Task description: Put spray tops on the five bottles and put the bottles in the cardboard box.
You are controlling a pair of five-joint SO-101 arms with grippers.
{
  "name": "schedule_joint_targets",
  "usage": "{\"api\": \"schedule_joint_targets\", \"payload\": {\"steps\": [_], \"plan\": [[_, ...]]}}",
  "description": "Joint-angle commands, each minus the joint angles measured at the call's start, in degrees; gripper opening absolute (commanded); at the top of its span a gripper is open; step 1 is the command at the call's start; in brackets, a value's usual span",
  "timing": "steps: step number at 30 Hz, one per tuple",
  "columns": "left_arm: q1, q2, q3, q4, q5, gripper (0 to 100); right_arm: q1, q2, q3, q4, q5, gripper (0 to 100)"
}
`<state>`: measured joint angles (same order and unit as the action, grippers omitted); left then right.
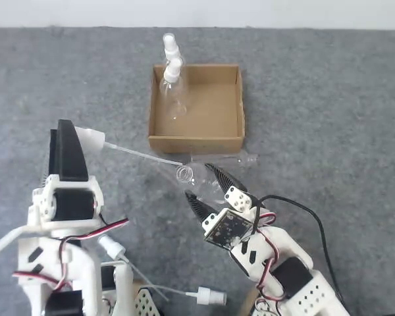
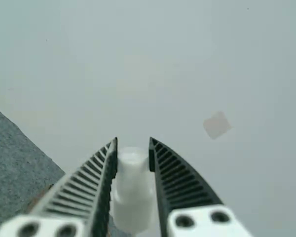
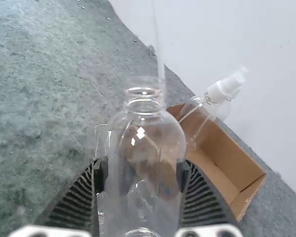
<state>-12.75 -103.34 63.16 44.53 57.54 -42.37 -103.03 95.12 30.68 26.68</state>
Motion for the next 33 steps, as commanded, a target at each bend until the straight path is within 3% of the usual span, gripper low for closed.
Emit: {"api": "schedule_joint_targets", "payload": {"steps": [1, 9, 33], "plan": [[-0.09, -0.88, -3.65, -1.58, 0.26, 1, -0.13, 0.22, 1.41, 0.22, 0.53, 0.7], [-0.09, -0.88, -8.22, 4.92, 0.18, 1, -0.04, 0.22, 1.41, 0.22, 0.53, 0.7], [0.35, -0.88, -1.10, 4.75, -2.20, 1, -0.04, 0.22, 1.41, 0.22, 0.53, 0.7]]}}
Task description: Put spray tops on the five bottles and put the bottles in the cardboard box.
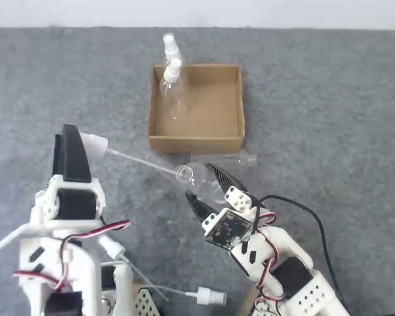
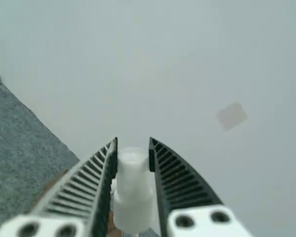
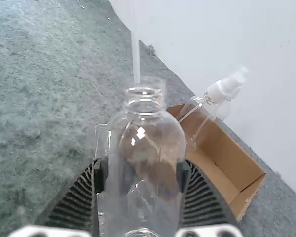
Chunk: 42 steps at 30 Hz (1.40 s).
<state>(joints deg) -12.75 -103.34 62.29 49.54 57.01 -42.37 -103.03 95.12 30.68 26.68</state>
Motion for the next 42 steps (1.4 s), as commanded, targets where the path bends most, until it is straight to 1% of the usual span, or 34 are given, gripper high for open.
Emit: {"api": "schedule_joint_targets", "payload": {"steps": [1, 3, 6, 11, 16, 19, 22, 28, 35, 38, 42], "plan": [[0.35, -0.88, -0.22, -0.18, -1.67, 1, -0.04, 0.22, 1.41, 0.22, 0.53, 0.7], [0.88, -0.88, -0.22, 0.00, -1.67, 1, -0.04, 0.22, 1.41, 0.22, 0.53, 0.7], [3.96, -0.88, 1.27, -0.26, -1.85, 1, -0.04, 0.22, 1.41, 0.22, 0.53, 0.7], [9.67, -0.88, 4.53, -1.85, -5.98, 1, -0.04, 0.22, 1.41, 0.22, 0.53, 0.7], [10.64, -0.88, 8.57, -6.07, -6.07, 1, -0.04, 0.22, 1.41, 0.22, 0.53, 0.7], [10.73, -0.88, 9.80, -6.95, -6.07, 1, -0.04, 0.22, 1.41, 0.22, 0.53, 0.7], [12.40, -0.88, 9.98, -6.42, -6.15, 1, -0.04, 0.22, 1.41, 0.22, 0.53, 0.7], [20.75, -0.88, 10.95, -3.78, -9.76, 1, -0.04, 0.04, 1.41, 1.01, 0.53, 0.7], [24.35, -0.88, 14.55, -5.71, -10.11, 1, -0.13, -0.22, 1.41, 1.45, 0.53, 0.7], [26.46, -0.88, 14.73, -5.54, -12.66, 1, -0.13, -0.22, 1.41, 1.45, 0.53, 0.7], [29.71, -0.88, 14.81, -3.43, -13.36, 1, -0.13, -0.04, 1.41, 1.45, 0.53, 0.7]]}}
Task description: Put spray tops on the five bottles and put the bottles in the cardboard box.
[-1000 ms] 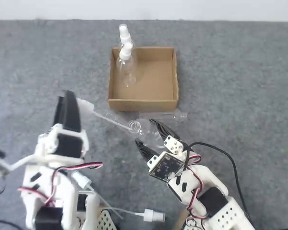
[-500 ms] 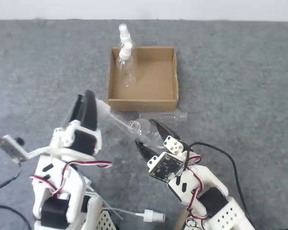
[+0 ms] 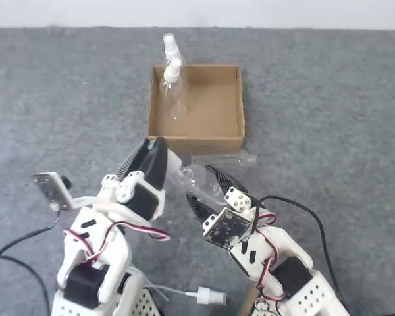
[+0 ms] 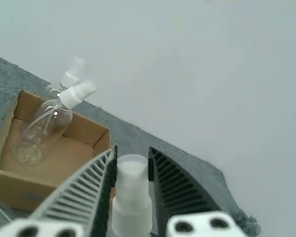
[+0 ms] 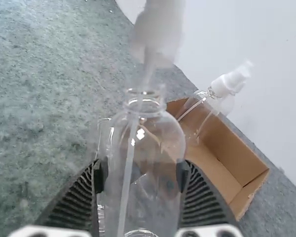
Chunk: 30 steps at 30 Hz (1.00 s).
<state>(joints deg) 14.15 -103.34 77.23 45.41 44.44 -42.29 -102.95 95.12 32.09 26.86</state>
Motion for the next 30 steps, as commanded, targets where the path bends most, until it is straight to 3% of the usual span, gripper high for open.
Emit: {"api": "schedule_joint_targets", "payload": {"steps": [1, 13, 30], "plan": [[3.52, -0.88, -0.13, 1.14, -0.88, 1, -0.22, -0.13, 1.41, 0.04, 0.35, 0.7], [4.48, -0.88, 1.98, 1.32, -5.01, 1, -0.22, 0.13, 1.41, 0.04, 0.00, 0.7], [6.33, -0.88, 1.98, 1.32, -9.93, 1, -0.22, 0.13, -2.55, 6.20, -8.00, 0.6]]}}
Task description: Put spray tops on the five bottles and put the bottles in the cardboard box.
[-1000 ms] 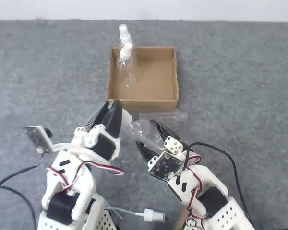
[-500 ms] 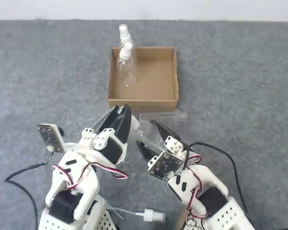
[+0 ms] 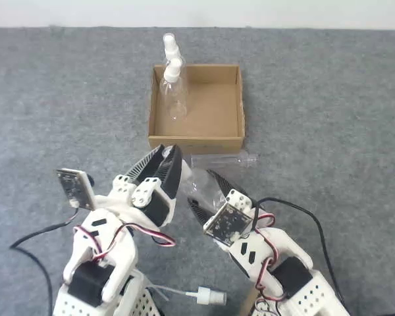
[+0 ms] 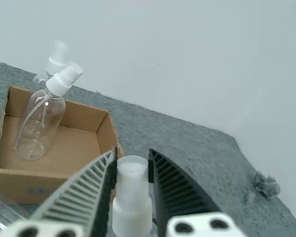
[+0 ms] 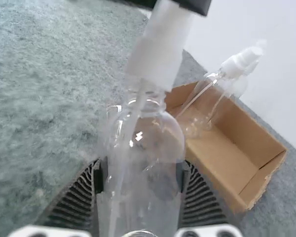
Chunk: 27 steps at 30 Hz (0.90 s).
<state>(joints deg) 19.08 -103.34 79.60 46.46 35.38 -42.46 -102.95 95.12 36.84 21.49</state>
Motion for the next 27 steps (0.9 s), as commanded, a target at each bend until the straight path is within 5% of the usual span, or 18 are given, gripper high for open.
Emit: {"api": "schedule_joint_targets", "payload": {"steps": [1, 13, 27], "plan": [[1.49, -0.88, -0.40, 0.26, -0.88, 1, -0.04, 0.13, -2.99, 1.89, -3.16, 0.6], [1.41, -0.88, 7.25, -8.62, -3.60, 1, -0.40, 0.13, -4.31, 1.71, -4.57, 0.6], [0.97, -0.88, 7.96, -9.32, -3.78, 1, -0.40, -0.31, -5.27, 1.45, -12.48, 0.6]]}}
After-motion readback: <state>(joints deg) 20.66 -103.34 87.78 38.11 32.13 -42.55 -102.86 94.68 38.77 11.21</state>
